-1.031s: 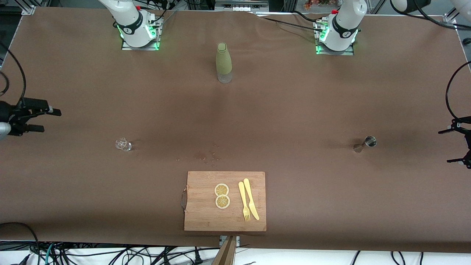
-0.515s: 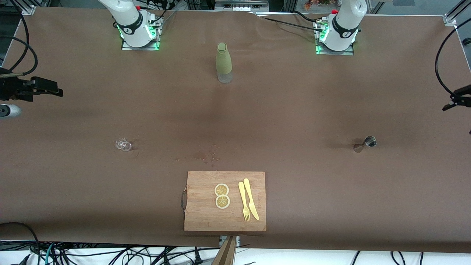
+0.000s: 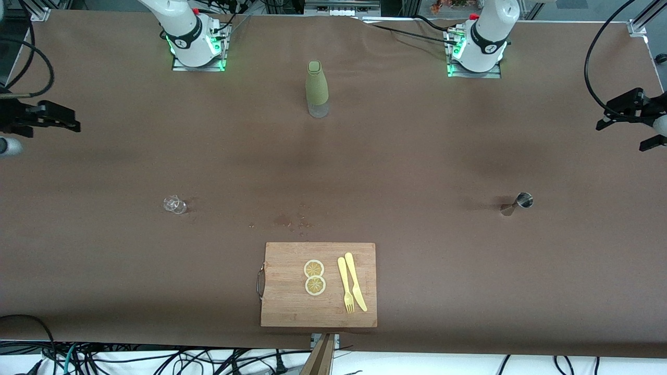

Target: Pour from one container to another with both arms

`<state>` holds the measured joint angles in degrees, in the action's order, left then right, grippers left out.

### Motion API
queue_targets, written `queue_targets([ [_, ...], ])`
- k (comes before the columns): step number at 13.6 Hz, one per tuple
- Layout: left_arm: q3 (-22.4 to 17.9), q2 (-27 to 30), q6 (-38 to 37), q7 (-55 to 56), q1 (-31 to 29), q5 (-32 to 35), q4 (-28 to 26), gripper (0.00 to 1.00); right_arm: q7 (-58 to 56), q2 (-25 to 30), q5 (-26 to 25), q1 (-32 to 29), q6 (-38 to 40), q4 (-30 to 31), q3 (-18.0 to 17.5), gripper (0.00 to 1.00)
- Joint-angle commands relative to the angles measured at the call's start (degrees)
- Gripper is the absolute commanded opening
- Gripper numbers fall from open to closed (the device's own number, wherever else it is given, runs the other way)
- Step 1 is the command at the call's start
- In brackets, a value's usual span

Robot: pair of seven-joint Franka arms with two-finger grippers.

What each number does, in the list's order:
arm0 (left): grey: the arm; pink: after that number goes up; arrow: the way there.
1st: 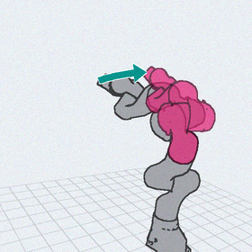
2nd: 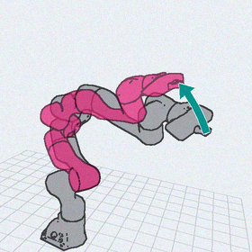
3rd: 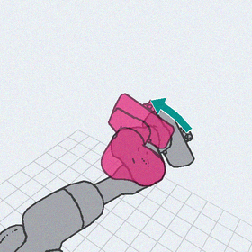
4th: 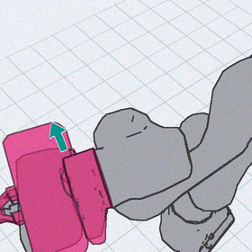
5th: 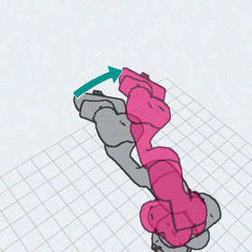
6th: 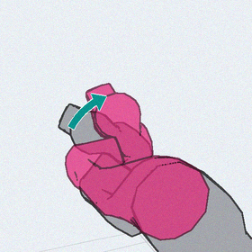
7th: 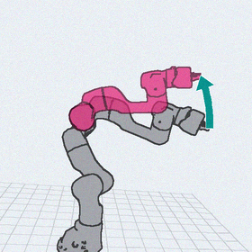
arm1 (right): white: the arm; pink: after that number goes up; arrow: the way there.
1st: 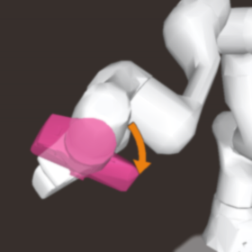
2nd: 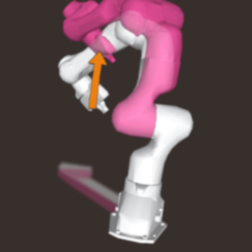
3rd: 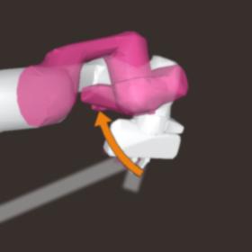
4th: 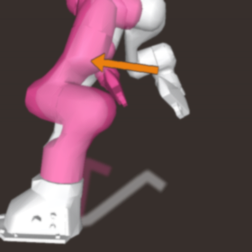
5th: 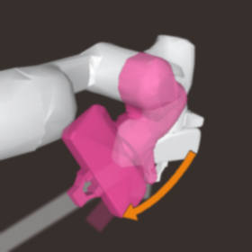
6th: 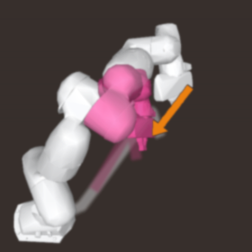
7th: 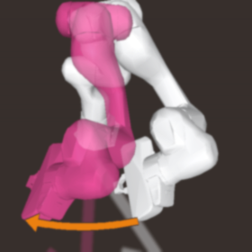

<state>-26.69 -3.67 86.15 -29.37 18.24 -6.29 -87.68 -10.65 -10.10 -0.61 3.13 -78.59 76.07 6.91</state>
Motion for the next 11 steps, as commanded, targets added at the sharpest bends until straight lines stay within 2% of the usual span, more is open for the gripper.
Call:
queue_targets([
  [1, 2.8, 2.3, -1.2, 6.3, -0.1, 3.0, -1.9, 1.0, 1.9, 2.9, -1.1, 0.2, -1.7, 2.2, -0.1, 1.0],
  [4, 6.7, 3.1, -1.5, 12.0, -1.1, 6.9, -2.6, 1.0, 7.2, 3.5, -0.4, 0.5, -1.5, 2.4, -0.5, 1.0],
  [6, 7.8, 3.8, -1.5, 12.7, -1.5, 7.3, -3.3, 1.0, 7.7, 3.9, -0.3, 0.6, -1.6, 2.9, -2.0, 1.0],
  [11, 8.3, 3.9, -1.3, 13.8, -2.4, 8.4, -3.6, 1.0, 7.8, 2.4, -0.4, 0.4, -1.4, 2.3, -2.0, 1.0],
])
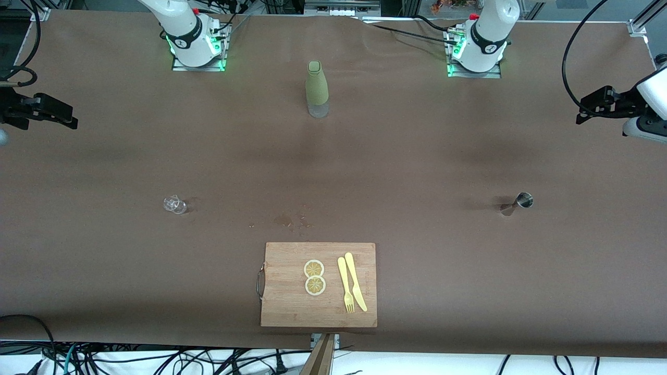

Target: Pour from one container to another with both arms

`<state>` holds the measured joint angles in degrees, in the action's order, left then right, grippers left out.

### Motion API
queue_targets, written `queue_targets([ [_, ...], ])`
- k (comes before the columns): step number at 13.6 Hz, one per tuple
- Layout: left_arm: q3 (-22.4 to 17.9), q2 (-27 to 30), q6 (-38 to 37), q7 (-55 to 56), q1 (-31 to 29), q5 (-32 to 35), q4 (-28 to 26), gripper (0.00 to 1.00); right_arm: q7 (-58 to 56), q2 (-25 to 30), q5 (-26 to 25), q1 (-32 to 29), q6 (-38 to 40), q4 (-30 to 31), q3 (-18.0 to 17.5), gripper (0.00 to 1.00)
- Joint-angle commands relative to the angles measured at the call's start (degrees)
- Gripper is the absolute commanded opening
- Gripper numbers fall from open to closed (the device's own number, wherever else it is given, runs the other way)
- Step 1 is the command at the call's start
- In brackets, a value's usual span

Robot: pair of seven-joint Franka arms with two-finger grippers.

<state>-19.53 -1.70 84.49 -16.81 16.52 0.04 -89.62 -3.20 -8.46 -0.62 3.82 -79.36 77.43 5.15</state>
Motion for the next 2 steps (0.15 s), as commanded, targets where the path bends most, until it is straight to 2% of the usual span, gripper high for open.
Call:
queue_targets([
  [1, 1.2, 2.0, 0.4, 1.3, -0.6, 2.1, -1.7, 1.0, 0.4, 0.6, -0.4, -0.4, -0.7, 1.0, -0.1, 1.0],
  [2, 1.2, 2.0, 0.5, 1.3, -0.6, 2.1, -1.7, 1.0, 0.3, 0.6, -0.4, -0.4, -0.7, 1.0, -0.1, 1.0],
])
